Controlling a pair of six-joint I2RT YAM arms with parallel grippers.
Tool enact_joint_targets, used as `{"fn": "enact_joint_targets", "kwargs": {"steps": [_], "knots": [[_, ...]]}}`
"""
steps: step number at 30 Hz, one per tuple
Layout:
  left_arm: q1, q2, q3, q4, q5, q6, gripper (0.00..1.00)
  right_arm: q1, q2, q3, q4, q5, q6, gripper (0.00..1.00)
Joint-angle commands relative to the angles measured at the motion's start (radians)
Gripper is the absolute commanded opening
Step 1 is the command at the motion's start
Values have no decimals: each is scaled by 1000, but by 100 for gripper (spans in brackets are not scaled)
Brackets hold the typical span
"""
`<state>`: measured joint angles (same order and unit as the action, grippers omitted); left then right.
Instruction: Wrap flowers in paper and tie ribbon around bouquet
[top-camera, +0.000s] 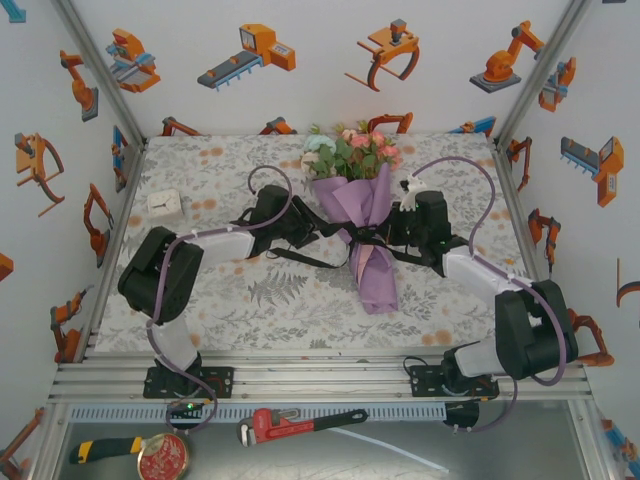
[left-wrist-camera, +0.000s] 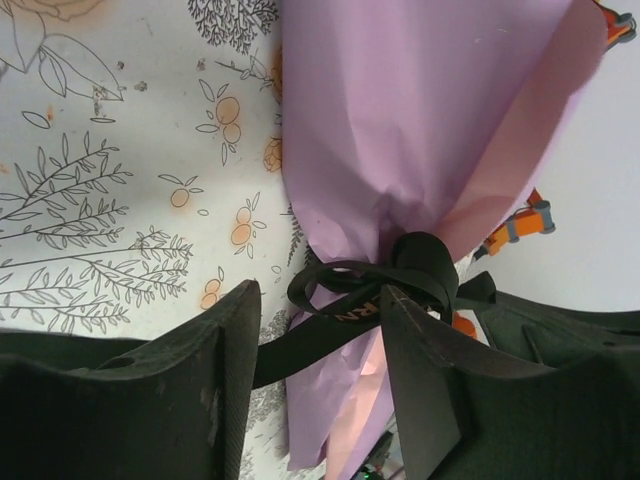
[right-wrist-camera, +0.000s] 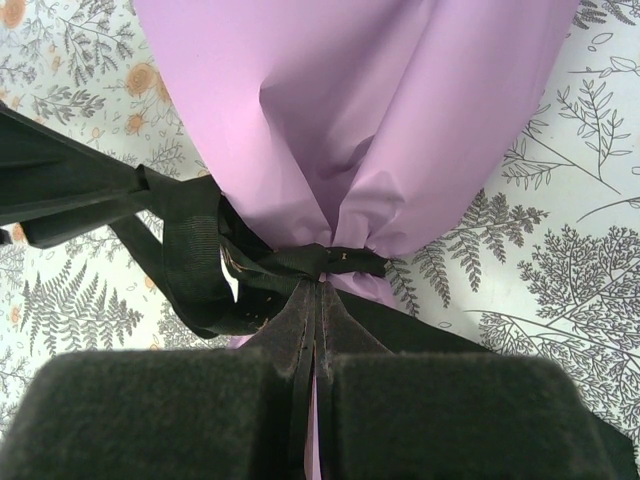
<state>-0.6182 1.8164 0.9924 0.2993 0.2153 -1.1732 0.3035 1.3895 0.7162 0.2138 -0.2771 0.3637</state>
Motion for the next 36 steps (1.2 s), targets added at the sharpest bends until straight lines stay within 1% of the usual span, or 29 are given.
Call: {"fn": "enact_joint_targets", "kwargs": {"steps": [1, 3, 5, 6, 9, 10, 12, 15, 18, 19, 22, 25, 29, 33, 36], "knots": [[4, 20, 1, 95, 48, -66, 46, -1, 13, 37, -6, -17, -7, 0], [3, 36, 0, 125, 61, -84, 43, 0, 14, 38, -4, -21, -7, 0], [3, 47, -6, 149, 65, -95, 34, 0, 17, 41, -2, -27, -3, 0], [3, 49, -8, 160, 66, -103, 29, 0, 19, 42, -1, -28, 1, 0], [9, 53, -26, 204, 70, -122, 4, -2, 17, 49, -14, -12, 17, 0], [12, 47, -34, 209, 71, -122, 0, 0, 15, 55, -32, 12, 25, 0], [28, 24, -56, 205, 62, -113, 0, -1, 7, 67, -78, 86, 29, 0], [65, -31, -88, 150, 43, -69, 0, -4, -14, 65, -130, 231, 38, 0], [104, -84, -130, 101, 33, -29, 0, -18, -8, 87, -218, 320, 32, 0], [119, -98, -151, 98, 29, -26, 0, -24, -6, 94, -254, 369, 30, 0], [160, -127, -209, 100, 26, -23, 0, -55, -23, 71, -271, 450, 44, 0], [192, -137, -248, 97, 27, -10, 0, -96, -44, 45, -273, 480, 50, 0], [231, -134, -279, 119, 38, -8, 0, -150, -35, 44, -310, 511, 48, 0], [264, -137, -306, 126, 37, -11, 0, -188, -13, 50, -366, 578, 69, 0], [284, -141, -336, 138, 34, -25, 0, -230, -3, 59, -399, 578, 112, 0]]}}
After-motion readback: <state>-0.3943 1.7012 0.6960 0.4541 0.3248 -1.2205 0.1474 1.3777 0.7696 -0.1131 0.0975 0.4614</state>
